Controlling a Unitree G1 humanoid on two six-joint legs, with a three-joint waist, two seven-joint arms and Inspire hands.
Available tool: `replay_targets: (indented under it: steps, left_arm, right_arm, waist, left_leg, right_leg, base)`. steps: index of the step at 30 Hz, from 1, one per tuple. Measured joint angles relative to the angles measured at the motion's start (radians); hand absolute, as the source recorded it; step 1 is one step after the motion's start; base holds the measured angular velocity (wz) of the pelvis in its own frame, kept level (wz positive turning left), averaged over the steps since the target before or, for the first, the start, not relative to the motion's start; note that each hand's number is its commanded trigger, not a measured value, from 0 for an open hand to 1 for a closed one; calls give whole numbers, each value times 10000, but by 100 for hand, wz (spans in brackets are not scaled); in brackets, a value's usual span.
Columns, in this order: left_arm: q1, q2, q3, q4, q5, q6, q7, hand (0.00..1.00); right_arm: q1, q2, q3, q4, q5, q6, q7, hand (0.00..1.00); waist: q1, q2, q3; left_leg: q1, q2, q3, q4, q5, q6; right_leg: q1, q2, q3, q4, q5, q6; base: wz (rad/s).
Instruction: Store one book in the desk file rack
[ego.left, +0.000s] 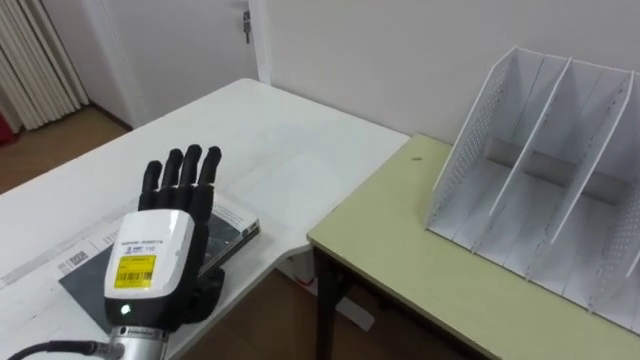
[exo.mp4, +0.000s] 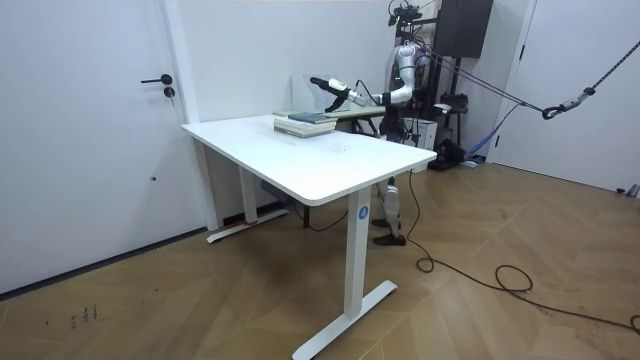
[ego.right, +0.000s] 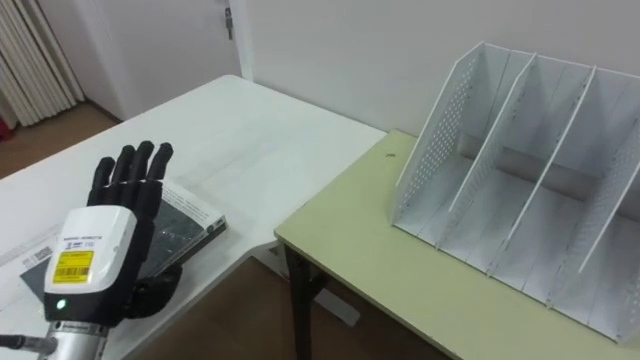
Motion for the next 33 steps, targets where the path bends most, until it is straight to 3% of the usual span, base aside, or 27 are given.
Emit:
replay_targets:
  steps: [7,15,33]
  left_arm:
    - [537,-89,-9,106,-8,162,-93,0]
    - [567,-237,-3,1061,-8,548,-773,0]
    - [567,-321,2,1067,-6,851,-1285,0]
  right_arm:
    - [-11,14,4,-27,-83,61,28,0]
    - [-45,32,4,-52,-48,253,137,0]
    - [-56,30,8,-44,-78,265,208,0]
  waist:
    - [14,-83,79]
    - [150,-126,77]
    - [251,-167,56]
  left_leg:
    - [16,-8,-36,-13,0,0]
    - [10,-4,-37,-20,0,-1]
    - [-1,-3,-45,-8,0,-1]
  right_leg:
    - [129,-1,-8,-22,-7,5]
    - [134,1,-13,-14,-7,5]
    - [134,0,-29,7,-6,5]
  base:
    - [2]
    - [0]
    - [0]
